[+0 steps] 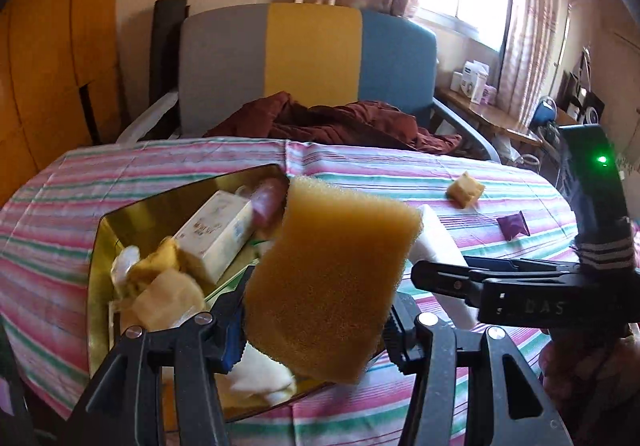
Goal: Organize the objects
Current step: 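Carry the sponge and eraser into the gold tray and release both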
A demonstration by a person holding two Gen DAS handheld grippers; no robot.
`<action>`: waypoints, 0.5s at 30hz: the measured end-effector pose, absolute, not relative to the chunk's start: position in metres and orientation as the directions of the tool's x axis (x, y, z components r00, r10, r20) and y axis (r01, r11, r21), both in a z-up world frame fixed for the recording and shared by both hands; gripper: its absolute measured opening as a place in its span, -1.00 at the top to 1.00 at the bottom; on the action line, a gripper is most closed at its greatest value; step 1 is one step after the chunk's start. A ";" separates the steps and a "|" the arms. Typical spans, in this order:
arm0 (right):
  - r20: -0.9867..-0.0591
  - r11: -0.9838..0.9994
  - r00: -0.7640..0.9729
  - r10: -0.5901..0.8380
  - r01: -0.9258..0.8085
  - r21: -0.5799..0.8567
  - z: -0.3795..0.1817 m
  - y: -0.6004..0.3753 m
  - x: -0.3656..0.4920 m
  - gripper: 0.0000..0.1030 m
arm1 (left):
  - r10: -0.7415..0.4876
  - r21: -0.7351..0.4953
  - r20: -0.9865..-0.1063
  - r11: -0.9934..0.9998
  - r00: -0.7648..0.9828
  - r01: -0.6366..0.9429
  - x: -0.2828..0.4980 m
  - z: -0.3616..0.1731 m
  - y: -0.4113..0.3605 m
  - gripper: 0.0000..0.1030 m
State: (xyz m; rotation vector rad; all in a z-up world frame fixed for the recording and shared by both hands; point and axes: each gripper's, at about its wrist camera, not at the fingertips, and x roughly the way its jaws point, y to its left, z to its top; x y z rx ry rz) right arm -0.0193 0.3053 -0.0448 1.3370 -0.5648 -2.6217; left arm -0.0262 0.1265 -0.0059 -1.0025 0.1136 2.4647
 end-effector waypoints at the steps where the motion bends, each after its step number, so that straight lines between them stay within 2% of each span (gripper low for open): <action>1: -0.746 -0.918 -0.593 -0.304 -0.026 0.395 -0.043 0.299 -0.019 -0.52 | 0.396 -0.109 -0.677 -0.888 -0.621 -0.447 -0.026 -0.006 0.118 -0.07; 8: -0.732 -0.912 -0.578 -0.362 0.058 0.405 -0.034 0.265 -0.024 -0.52 | 0.340 -0.198 -0.669 -0.939 -0.661 -0.283 -0.036 -0.008 0.029 -0.07; 15: -0.732 -0.905 -0.548 -0.404 0.120 0.409 -0.031 0.227 -0.051 -0.52 | 0.215 -0.198 -0.667 -0.974 -0.714 -0.108 -0.040 -0.012 -0.047 -0.07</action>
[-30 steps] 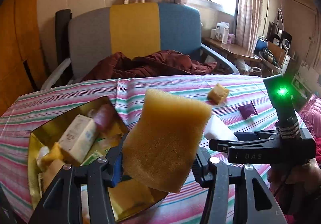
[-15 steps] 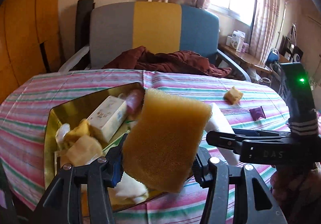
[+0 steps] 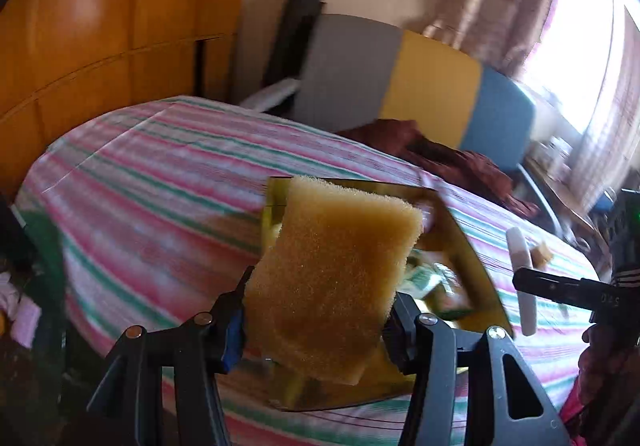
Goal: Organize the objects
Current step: 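Carry the sponge and eraser into the gold tray and release both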
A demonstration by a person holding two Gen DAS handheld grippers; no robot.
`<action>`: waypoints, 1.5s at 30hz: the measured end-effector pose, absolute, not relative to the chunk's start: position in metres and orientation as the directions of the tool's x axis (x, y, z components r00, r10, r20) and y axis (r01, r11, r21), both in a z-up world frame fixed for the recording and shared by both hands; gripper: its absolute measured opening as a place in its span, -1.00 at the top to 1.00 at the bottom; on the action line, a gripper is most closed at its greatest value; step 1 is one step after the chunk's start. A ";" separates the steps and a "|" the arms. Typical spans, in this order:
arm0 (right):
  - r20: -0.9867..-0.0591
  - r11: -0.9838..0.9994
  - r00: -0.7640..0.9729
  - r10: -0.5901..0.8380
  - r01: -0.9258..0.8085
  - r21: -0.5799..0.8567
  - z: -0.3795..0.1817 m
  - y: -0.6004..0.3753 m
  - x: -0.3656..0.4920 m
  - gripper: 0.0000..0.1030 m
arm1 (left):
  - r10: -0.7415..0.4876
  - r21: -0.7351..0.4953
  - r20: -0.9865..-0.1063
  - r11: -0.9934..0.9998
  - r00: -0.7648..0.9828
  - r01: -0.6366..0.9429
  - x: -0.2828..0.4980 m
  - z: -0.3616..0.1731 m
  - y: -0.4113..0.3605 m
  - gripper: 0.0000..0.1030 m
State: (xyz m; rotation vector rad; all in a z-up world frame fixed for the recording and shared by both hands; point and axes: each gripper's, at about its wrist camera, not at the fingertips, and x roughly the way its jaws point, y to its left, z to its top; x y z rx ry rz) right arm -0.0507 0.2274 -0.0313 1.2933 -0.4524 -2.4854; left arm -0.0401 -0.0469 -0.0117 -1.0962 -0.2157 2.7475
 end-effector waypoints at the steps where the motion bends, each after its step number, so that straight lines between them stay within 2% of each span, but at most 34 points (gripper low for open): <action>1: -0.735 -0.906 -0.545 -0.403 0.126 0.403 -0.032 0.223 -0.055 -0.52 | 0.208 -0.199 -0.668 -0.975 -0.714 -0.098 -0.043 -0.012 -0.051 -0.07; 8: -0.759 -0.911 -0.507 -0.408 0.177 0.371 -0.036 0.191 -0.079 -0.53 | 0.217 -0.212 -0.686 -0.973 -0.695 -0.095 -0.060 -0.019 -0.048 -0.07; 21: -0.796 -0.940 -0.499 -0.341 0.186 0.286 -0.056 0.174 -0.105 -0.55 | 0.180 -0.121 -0.696 -0.984 -0.695 -0.133 -0.103 -0.015 -0.009 -0.10; 28: -0.800 -0.939 -0.490 -0.345 0.183 0.293 -0.063 0.175 -0.112 -0.55 | 0.171 -0.089 -0.700 -0.984 -0.693 -0.153 -0.122 -0.017 0.006 -0.11; 38: -0.800 -0.936 -0.486 -0.352 0.182 0.301 -0.066 0.174 -0.118 -0.58 | 0.191 -0.111 -0.717 -0.981 -0.671 -0.161 -0.141 -0.022 0.012 -0.18; 41: -0.802 -0.936 -0.483 -0.352 0.179 0.303 -0.068 0.173 -0.120 -0.59 | 0.210 -0.126 -0.724 -0.977 -0.657 -0.173 -0.145 -0.025 0.014 -0.22; 44: -0.804 -0.939 -0.484 -0.345 0.171 0.299 -0.072 0.173 -0.123 -0.63 | 0.221 -0.133 -0.728 -0.974 -0.649 -0.182 -0.148 -0.027 0.017 -0.44; 45: -0.805 -0.940 -0.484 -0.342 0.171 0.297 -0.072 0.173 -0.124 -0.63 | 0.230 -0.141 -0.729 -0.972 -0.644 -0.188 -0.149 -0.029 0.017 -0.59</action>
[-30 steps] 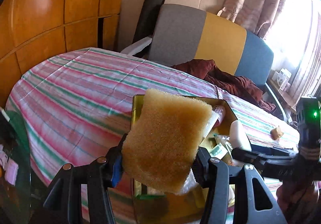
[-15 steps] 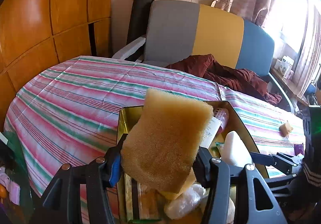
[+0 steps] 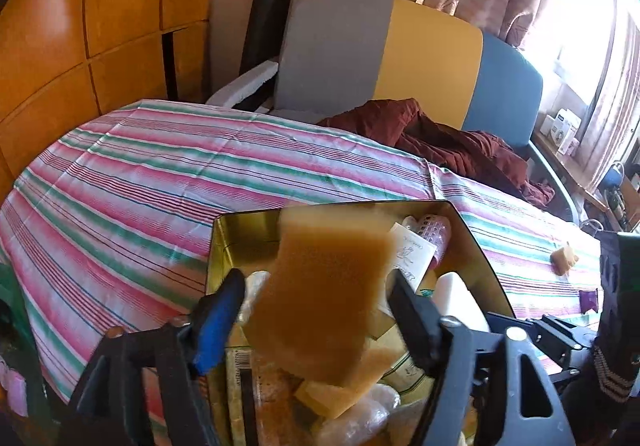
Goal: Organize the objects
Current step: 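Carry the sponge and eraser into the gold tray and release both, then withdraw both open tools from the tray toward the remaining items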
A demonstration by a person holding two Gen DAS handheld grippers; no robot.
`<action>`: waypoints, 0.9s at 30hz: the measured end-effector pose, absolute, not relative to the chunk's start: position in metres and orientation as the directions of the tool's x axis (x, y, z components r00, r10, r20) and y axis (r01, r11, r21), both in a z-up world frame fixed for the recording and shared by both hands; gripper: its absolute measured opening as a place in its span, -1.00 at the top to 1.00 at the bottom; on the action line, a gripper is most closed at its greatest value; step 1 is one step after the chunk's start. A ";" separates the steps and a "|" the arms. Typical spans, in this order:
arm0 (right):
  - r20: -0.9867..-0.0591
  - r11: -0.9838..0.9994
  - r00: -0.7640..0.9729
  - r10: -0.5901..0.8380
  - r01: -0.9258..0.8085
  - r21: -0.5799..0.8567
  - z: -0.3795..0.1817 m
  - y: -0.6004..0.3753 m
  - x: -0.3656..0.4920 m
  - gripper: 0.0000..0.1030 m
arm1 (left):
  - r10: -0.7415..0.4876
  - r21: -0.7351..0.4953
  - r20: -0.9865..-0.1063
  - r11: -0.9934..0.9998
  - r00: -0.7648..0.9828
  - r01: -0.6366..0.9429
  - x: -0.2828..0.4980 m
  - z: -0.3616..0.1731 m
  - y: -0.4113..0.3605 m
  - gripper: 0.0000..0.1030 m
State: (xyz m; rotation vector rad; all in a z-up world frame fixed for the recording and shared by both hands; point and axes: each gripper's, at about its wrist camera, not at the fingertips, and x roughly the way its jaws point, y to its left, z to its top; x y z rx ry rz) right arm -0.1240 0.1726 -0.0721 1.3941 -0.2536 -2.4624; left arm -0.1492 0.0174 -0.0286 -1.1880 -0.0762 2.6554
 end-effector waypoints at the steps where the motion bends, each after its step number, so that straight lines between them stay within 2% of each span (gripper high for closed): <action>1: -0.807 -0.941 -0.484 -0.338 0.170 0.292 -0.073 0.172 -0.125 -0.67 | 0.236 -0.144 -0.731 -0.970 -0.641 -0.194 -0.151 -0.029 0.018 -0.64; 14: -0.785 -0.944 -0.524 -0.331 0.180 0.278 -0.064 0.171 -0.110 -0.95 | 0.201 -0.099 -0.695 -0.978 -0.690 -0.186 -0.122 -0.012 0.016 -0.64; 27: -0.757 -0.968 -0.603 -0.253 0.151 0.203 -0.038 0.181 -0.075 -0.99 | 0.205 -0.081 -0.656 -0.976 -0.726 -0.202 -0.074 0.001 0.011 -0.64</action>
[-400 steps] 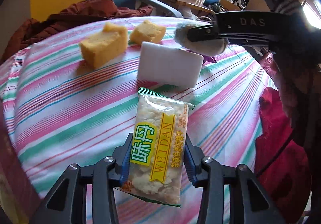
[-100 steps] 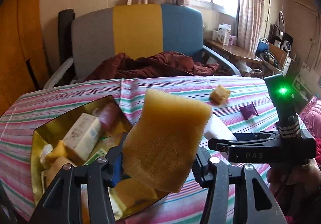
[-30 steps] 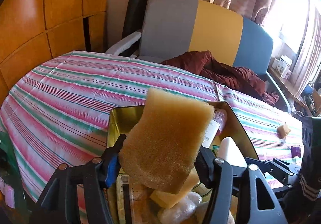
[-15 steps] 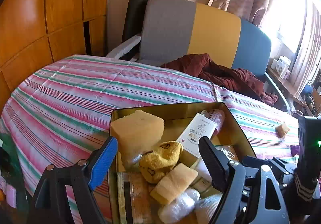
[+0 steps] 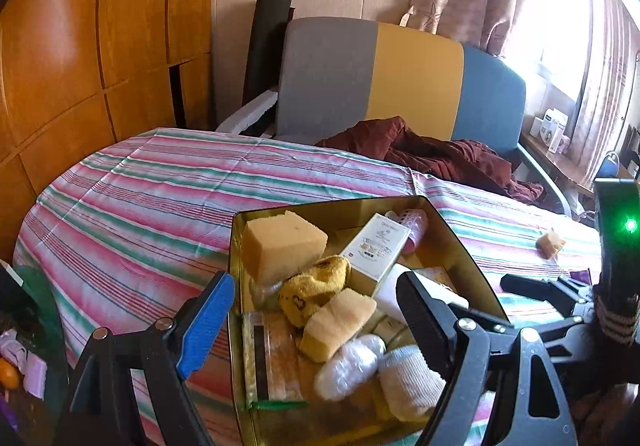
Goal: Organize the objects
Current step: 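Withdraw both open tools from the tray toward the remaining items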
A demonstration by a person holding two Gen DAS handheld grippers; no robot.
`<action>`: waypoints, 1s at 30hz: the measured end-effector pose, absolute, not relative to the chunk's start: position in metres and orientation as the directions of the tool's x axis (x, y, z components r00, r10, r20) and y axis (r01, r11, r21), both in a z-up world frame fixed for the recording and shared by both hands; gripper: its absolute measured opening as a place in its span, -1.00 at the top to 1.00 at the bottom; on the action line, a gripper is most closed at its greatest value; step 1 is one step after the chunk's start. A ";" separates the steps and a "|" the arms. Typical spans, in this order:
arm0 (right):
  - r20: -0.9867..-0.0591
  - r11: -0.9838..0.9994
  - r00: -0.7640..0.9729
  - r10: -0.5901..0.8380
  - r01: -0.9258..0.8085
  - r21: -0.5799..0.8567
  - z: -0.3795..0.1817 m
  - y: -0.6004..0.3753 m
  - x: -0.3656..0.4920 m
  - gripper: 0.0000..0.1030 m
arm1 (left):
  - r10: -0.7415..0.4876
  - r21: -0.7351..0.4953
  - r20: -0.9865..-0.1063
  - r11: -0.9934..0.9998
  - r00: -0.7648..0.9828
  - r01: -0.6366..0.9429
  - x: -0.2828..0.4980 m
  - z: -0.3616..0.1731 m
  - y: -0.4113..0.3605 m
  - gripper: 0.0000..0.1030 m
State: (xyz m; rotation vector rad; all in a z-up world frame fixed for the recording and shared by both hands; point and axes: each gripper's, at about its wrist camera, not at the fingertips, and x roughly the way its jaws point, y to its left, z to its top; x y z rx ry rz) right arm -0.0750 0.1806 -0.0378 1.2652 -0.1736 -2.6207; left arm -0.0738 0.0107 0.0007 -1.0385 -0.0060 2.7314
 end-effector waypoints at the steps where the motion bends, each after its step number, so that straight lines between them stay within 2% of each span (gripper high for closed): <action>1: -0.754 -0.969 -0.609 -0.245 0.147 0.196 -0.036 0.181 -0.072 -0.99 | 0.210 -0.084 -0.656 -0.975 -0.725 -0.206 -0.071 0.001 0.011 -0.64; 6: -0.742 -0.979 -0.639 -0.203 0.126 0.159 -0.028 0.188 -0.057 -0.99 | 0.212 -0.073 -0.638 -0.974 -0.740 -0.217 -0.057 0.007 0.013 -0.64; 19: -0.742 -0.986 -0.657 -0.135 0.014 0.167 -0.030 0.233 -0.033 -0.99 | 0.274 -0.048 -0.619 -0.949 -0.736 -0.312 -0.032 0.016 0.034 -0.64; 30: -0.755 -0.978 -0.654 -0.045 -0.124 0.166 -0.036 0.299 -0.015 -0.99 | 0.317 -0.016 -0.635 -0.917 -0.704 -0.398 -0.025 0.015 0.074 -0.64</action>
